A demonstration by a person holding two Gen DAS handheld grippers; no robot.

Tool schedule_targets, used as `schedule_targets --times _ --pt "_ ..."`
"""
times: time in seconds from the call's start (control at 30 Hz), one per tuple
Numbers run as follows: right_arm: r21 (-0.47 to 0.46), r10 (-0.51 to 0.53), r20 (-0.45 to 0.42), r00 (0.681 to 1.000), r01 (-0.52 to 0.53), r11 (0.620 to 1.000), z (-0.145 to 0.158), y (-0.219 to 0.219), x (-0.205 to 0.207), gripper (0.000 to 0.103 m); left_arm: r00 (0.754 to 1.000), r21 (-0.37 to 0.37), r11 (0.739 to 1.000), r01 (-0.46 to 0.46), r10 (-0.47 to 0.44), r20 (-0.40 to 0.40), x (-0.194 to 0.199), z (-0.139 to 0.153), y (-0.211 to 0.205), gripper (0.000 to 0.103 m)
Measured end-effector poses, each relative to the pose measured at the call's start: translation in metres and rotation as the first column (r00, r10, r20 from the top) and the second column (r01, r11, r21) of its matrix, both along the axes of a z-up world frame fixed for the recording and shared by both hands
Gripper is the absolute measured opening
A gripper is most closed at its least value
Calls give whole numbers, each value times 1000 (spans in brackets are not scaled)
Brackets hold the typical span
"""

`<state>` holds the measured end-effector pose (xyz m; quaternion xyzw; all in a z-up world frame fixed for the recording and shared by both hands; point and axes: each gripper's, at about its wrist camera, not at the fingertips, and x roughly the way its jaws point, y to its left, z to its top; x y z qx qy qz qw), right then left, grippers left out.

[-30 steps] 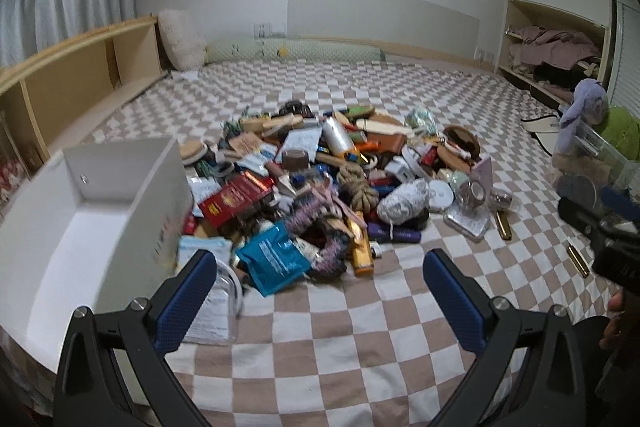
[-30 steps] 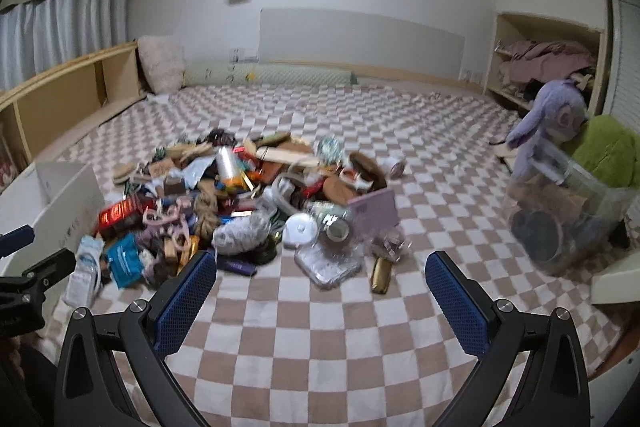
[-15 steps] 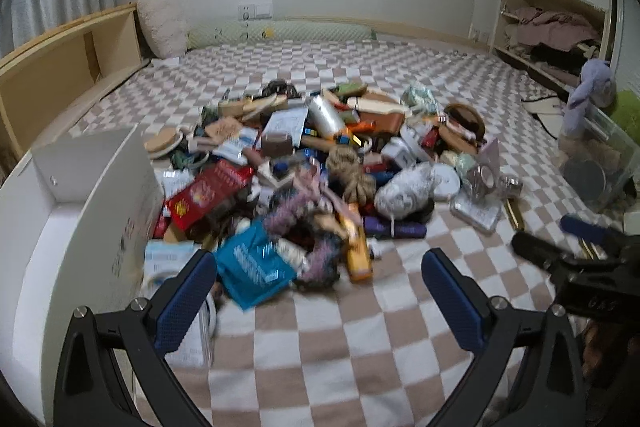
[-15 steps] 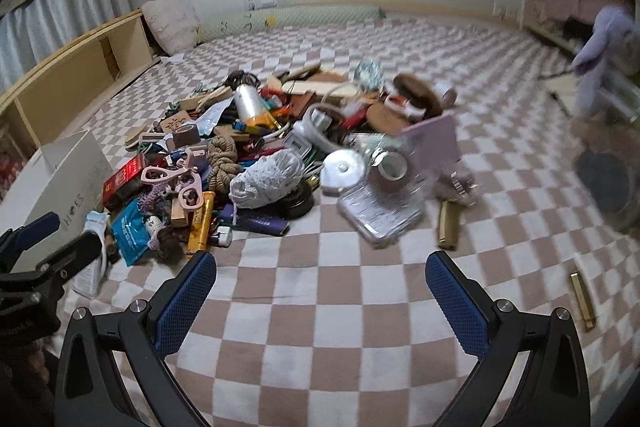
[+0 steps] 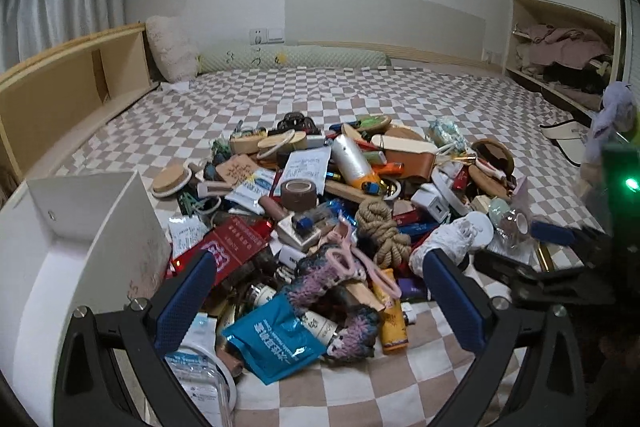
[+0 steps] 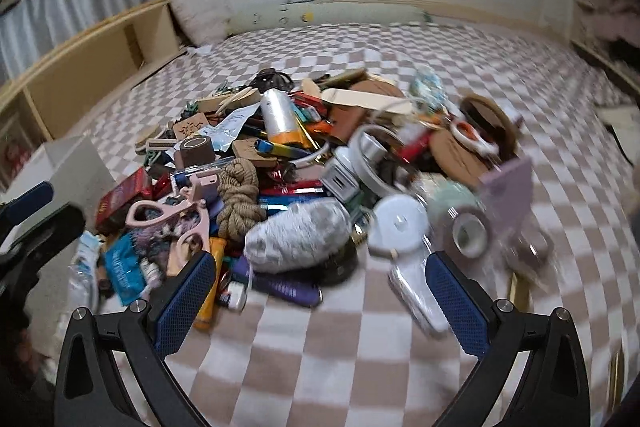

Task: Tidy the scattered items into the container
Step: 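Reach the left tool to the tan rope knot while the right tool reaches the white yarn ball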

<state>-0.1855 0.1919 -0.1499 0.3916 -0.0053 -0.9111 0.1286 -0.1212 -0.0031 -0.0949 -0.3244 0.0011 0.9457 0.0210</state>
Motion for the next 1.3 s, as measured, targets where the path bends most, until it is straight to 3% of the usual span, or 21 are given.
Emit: schedule_targets --times 0.3,0.43,0.63,0.93,1.03,1.2,1.27,1.3 --pt "49 120 33 992 -122 991 -32 -27 -36 102 1000 5 1000 -4 4 11 -3 -7 1 103" --pt "86 150 65 987 -155 984 -48 -36 -44 81 1000 3 1000 23 -23 15 -8 -10 8 103" --pt "65 160 44 986 -163 984 -51 -34 -44 73 998 28 998 51 -51 30 -14 -13 8 103" --pt "-52 77 55 995 -74 996 -38 -8 -27 71 994 2 996 90 -90 55 -44 -13 22 91" --pt "-45 38 36 999 -36 998 -28 4 -21 71 988 -32 988 150 -149 43 -52 -7 37 85" --pt "-84 -51 11 999 51 995 -10 37 -15 71 957 -92 953 290 -286 53 -65 -5 62 85" --pt "-110 -86 8 996 86 990 -4 53 -15 71 945 -81 943 322 -315 87 -73 -10 67 79" --pt "-120 -106 3 994 105 987 -1 60 -15 71 939 -73 940 334 -326 109 -77 -13 71 69"
